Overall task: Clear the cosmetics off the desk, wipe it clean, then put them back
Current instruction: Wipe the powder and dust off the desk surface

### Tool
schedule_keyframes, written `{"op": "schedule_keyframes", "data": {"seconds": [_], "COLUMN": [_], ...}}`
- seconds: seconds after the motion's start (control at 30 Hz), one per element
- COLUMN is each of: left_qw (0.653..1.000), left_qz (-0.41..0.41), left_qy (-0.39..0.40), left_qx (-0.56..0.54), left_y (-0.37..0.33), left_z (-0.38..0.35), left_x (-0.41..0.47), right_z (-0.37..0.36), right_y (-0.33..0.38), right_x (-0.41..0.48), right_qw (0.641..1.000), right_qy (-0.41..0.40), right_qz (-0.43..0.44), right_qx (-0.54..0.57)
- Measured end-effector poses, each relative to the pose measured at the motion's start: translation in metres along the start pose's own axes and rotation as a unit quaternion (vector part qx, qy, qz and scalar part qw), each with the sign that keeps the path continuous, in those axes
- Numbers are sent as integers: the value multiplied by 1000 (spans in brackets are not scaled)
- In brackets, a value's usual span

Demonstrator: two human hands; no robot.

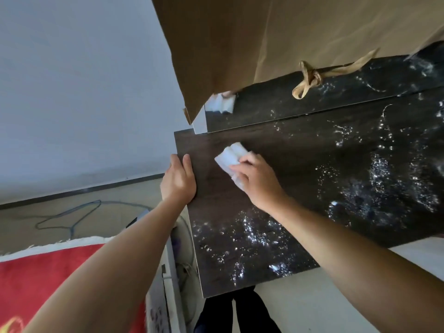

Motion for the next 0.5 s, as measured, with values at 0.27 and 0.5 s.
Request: {"op": "schedule_keyframes", "data": {"seconds": [0.27,0.5], "left_qw": [999,966], "left_qz": [15,-92], "left_qy": [-9,-50], "left_qx": [28,238], "left_y": [-1,-25], "left_z": [2,2], "left_x": [-1,-10], "right_z": [45,-6], "right_y": [-67,-20], "right_x": [-14,-101], "right_qw": [998,995], "right_qy": [-21,80], "right_qz": [-42,50], "right_qx": [-41,-19]}}
Point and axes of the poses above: each hand's wrist, its own x-axis towards the middle knuckle, its own z-axis out of the back of the hand, y = z × x, the point moved 6 cm from there along x, towards the middle knuckle, and after that the axes turned 12 degrees about y, right-handed, at the moved point
